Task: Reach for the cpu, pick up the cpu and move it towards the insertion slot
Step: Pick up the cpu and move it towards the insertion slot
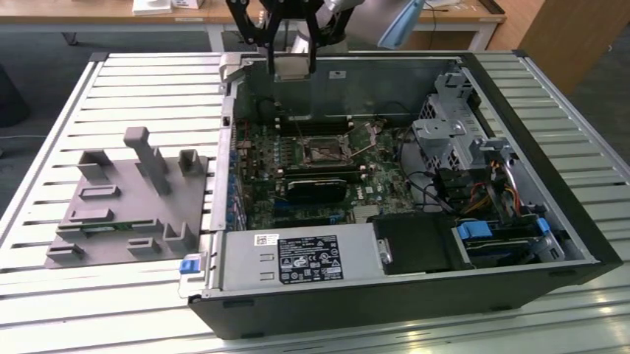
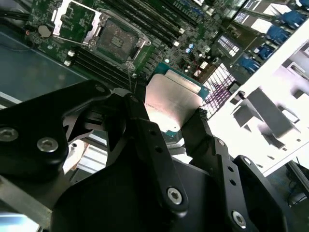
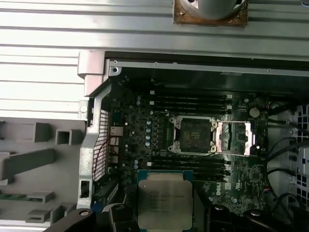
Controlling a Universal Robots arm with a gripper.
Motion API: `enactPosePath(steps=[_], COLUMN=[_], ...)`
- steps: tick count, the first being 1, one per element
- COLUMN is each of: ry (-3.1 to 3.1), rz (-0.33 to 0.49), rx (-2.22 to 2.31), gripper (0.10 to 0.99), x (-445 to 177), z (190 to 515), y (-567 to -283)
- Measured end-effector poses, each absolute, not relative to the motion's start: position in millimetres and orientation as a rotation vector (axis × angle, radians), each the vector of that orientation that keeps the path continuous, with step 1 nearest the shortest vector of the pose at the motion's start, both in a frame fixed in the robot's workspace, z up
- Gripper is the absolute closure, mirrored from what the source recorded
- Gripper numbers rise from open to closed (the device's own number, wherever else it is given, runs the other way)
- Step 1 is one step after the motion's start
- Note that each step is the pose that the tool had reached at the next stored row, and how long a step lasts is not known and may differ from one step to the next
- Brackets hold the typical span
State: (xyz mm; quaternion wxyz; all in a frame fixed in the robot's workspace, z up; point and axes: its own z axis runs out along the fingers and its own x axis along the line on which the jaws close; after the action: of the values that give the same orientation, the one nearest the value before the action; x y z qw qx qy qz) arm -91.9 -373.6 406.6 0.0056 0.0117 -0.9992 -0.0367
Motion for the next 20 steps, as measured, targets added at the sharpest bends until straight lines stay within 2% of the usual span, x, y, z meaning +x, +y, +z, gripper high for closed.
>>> enactPosePath(steps=[12,20], ry=[-3.128,-3.128], rz=[-0.115,-0.115], rx=[0.037,0.037], gripper=[0.545,0.545], x=[-75,-57], z=[406,405], y=[-346,-339])
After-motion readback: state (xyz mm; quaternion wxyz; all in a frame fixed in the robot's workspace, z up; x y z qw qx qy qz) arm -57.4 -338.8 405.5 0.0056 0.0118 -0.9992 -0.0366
